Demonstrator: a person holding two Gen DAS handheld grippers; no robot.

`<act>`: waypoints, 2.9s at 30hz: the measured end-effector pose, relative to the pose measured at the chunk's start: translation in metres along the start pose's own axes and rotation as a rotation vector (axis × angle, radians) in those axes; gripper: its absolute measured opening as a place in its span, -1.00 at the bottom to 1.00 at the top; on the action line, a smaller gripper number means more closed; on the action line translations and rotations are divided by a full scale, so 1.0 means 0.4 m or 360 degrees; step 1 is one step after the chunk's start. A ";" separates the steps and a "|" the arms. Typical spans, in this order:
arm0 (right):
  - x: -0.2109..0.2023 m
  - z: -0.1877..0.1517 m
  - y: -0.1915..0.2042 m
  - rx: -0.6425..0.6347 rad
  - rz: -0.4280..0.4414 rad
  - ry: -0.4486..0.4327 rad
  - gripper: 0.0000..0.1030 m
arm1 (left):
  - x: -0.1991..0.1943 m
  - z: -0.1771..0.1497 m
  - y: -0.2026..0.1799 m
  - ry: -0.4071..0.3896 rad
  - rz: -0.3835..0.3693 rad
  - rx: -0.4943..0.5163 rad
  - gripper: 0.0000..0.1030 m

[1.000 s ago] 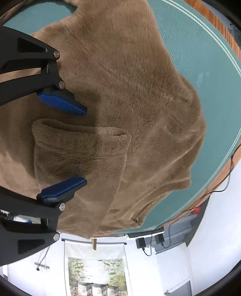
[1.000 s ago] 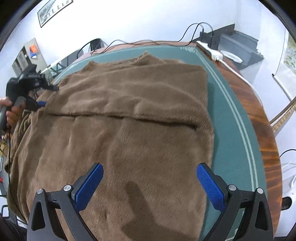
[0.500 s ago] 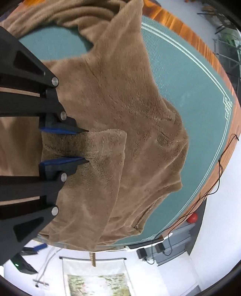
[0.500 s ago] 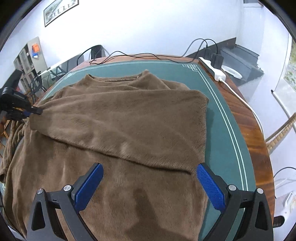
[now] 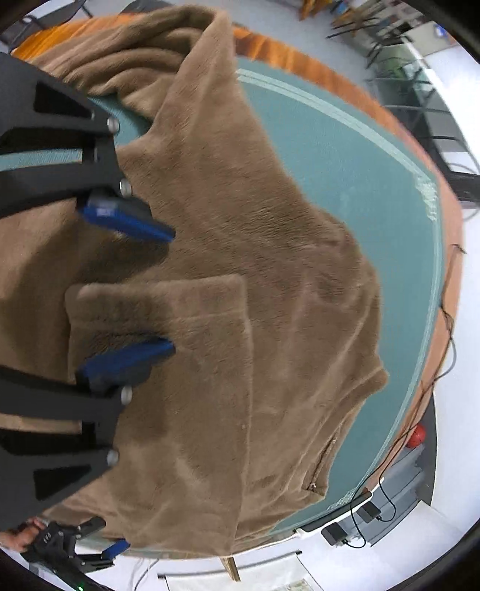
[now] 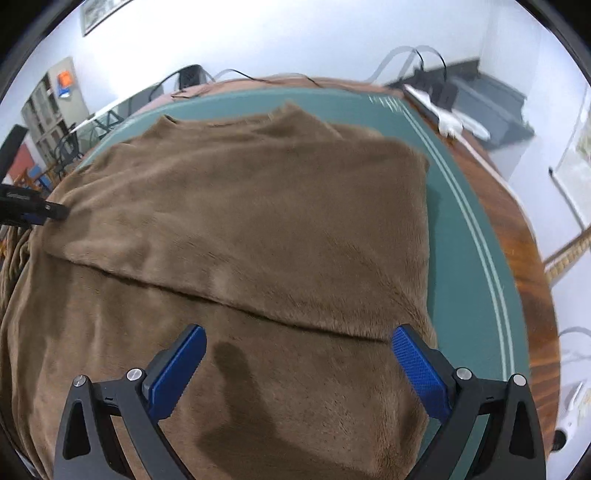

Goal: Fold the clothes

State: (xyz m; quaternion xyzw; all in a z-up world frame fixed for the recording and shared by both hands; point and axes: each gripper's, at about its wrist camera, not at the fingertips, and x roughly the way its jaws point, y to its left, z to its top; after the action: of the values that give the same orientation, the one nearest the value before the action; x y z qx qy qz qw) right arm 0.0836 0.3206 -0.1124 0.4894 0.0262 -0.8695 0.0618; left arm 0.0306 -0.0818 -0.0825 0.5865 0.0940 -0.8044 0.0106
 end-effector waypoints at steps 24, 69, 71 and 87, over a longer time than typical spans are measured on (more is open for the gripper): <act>0.132 0.151 0.020 -0.0112 0.0023 -0.0005 0.99 | 0.089 0.045 -0.130 -0.0119 0.0035 0.0316 0.60; -0.096 -0.292 0.177 -0.0611 0.0319 -0.0142 0.99 | -0.196 -0.449 0.217 -0.0011 -0.0235 -0.0644 0.66; -0.099 -0.293 0.176 -0.0608 0.0313 -0.0143 0.99 | -0.196 -0.458 0.264 -0.0005 -0.0291 -0.0708 0.66; -0.112 -0.184 0.263 -0.0308 0.0251 0.0296 0.99 | -0.204 -0.562 0.616 -0.0043 -0.0580 -0.1089 0.66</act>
State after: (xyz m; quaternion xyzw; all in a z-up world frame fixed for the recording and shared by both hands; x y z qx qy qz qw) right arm 0.1830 0.2277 -0.1108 0.5602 0.0771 -0.8062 0.1742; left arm 0.2991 -0.2947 -0.1058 0.5122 0.4594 -0.7229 0.0639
